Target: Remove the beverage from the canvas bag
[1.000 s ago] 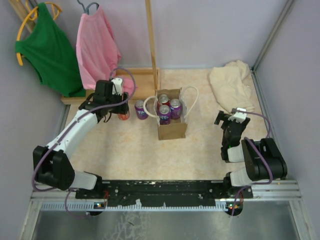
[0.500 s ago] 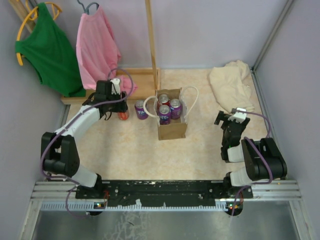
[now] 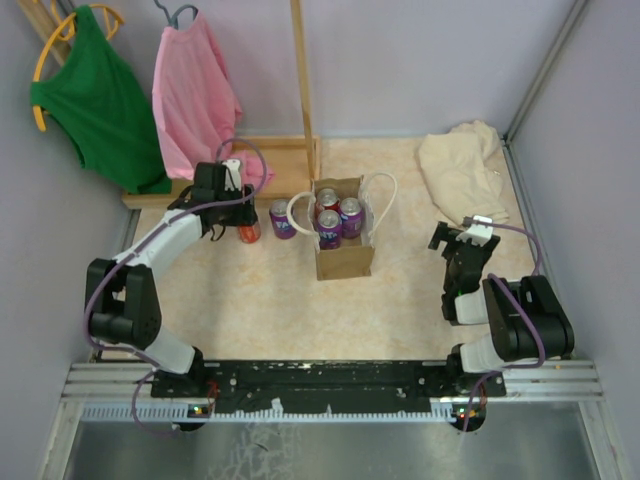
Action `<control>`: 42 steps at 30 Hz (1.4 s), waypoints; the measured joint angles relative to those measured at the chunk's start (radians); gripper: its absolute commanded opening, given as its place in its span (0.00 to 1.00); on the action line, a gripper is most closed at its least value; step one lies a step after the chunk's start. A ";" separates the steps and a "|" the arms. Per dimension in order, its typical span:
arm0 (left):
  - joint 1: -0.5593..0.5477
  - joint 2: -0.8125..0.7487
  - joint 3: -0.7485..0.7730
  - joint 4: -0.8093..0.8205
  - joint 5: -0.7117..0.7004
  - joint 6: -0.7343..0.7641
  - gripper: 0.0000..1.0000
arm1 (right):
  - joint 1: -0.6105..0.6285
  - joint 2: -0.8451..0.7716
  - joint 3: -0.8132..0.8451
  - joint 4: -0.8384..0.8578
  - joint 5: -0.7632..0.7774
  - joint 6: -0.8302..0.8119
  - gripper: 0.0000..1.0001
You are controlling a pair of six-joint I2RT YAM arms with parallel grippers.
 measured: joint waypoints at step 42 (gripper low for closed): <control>-0.382 -0.074 0.429 -0.080 0.202 0.173 0.88 | 0.000 0.001 0.000 0.000 0.000 0.000 0.99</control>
